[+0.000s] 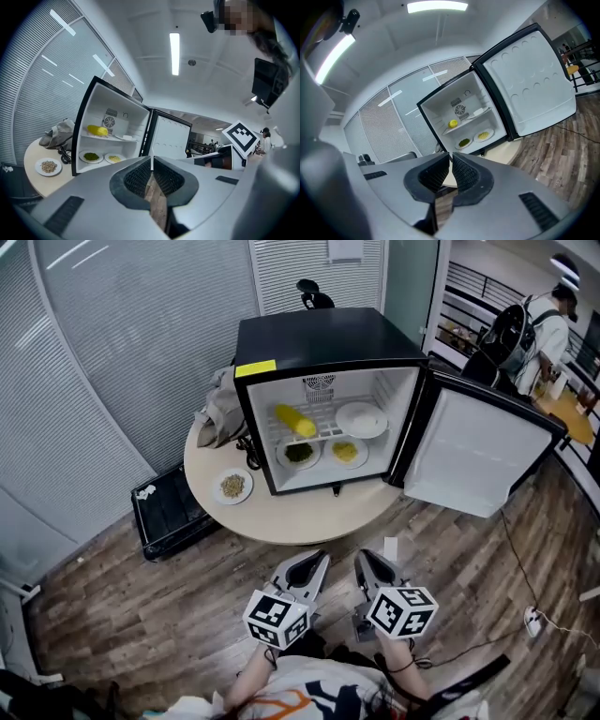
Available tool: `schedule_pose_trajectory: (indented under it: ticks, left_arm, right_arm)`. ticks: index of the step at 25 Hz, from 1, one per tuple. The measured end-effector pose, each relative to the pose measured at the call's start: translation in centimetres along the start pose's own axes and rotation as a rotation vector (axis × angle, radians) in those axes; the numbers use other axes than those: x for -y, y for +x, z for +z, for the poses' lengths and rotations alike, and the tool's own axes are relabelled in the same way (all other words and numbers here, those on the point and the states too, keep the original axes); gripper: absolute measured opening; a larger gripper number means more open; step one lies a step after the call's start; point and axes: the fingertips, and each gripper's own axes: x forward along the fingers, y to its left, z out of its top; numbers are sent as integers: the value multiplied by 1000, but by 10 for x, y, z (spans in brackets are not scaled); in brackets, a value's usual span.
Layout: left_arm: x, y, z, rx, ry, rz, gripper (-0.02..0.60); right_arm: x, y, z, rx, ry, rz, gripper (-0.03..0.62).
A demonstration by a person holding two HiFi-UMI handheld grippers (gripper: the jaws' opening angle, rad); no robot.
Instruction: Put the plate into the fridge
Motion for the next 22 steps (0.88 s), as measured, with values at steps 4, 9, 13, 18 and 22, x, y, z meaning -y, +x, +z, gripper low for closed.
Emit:
schedule_pose_trajectory:
  ticks: [4, 9, 13, 18, 22]
  left_arm:
    - [18, -5, -7, 0, 2, 1, 28]
    - [40, -10, -14, 0, 4, 1, 28]
    - [51, -16, -15, 4, 10, 9, 28]
    - [57, -23, -18, 5, 16, 23, 27]
    - [63, -27, -20, 8, 21, 30, 27]
  right_arm:
    - [3, -19, -6, 0, -10, 7, 32]
    - [5, -39, -11, -2, -24, 23, 32]
    - [4, -50, -14, -3, -36, 35, 32]
    - [-1, -57, -19, -11, -57, 51, 32]
    - [-1, -62, -24, -26, -68, 59, 31]
